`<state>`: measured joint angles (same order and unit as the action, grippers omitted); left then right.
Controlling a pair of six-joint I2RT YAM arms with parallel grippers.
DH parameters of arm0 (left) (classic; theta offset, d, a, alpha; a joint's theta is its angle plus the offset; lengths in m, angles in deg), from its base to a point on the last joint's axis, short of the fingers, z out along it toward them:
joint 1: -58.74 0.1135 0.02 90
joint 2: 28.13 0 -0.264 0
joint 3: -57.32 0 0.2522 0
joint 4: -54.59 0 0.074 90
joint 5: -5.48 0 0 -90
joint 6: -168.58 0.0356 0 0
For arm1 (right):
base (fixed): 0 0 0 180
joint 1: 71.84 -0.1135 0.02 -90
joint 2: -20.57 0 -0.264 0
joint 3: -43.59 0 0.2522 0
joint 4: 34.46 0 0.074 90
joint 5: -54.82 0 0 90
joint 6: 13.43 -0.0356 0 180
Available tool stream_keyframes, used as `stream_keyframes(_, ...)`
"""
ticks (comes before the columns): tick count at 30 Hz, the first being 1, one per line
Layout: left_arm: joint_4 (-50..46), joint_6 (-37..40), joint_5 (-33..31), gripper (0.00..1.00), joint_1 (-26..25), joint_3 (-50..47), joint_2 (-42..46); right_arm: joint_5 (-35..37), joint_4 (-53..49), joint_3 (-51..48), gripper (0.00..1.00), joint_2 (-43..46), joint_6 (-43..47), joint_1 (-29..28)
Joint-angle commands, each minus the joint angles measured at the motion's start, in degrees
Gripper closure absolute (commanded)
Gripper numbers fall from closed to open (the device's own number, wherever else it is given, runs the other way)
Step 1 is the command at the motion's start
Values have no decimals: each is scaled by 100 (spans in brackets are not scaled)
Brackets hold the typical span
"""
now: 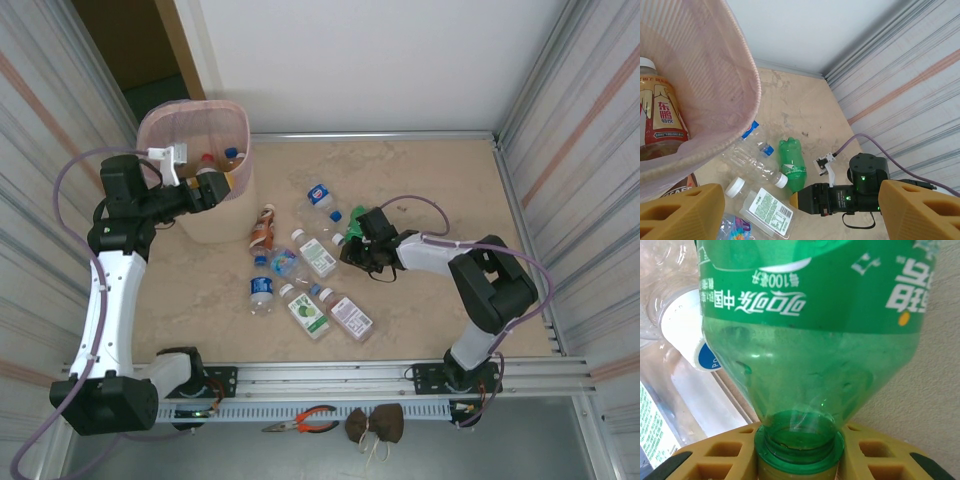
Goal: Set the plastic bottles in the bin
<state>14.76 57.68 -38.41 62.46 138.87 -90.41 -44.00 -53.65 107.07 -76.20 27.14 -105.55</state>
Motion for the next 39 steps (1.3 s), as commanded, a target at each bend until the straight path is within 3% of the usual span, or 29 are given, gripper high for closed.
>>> stream_keyframes(1, 180, -71, 152, 19, -45, -46, 79, 146, -205, 21, 69, 296, 99, 49)
stream_keyframes(7, 233, -91, 153, 19, -106, -19, 30, 493, -369, -117, 72, 718, 407, 49)
stream_keyframes(13, 277, -56, 153, 18, -196, 15, 2, 1005, -412, -431, 77, 1285, 1594, 32)
stream_keyframes(21, 242, 0, 217, 18, -310, 61, -61, 1959, -803, -510, 82, 2153, 4301, -118)
stream_keyframes(28, -49, 392, 361, 22, -672, 311, -267, 2343, -1100, -365, 84, 2677, 6660, -367)
stream_keyframes(39, -793, 1213, 462, 22, -1558, 896, -659, 3067, -1292, -134, 87, 3262, 10301, -1478)
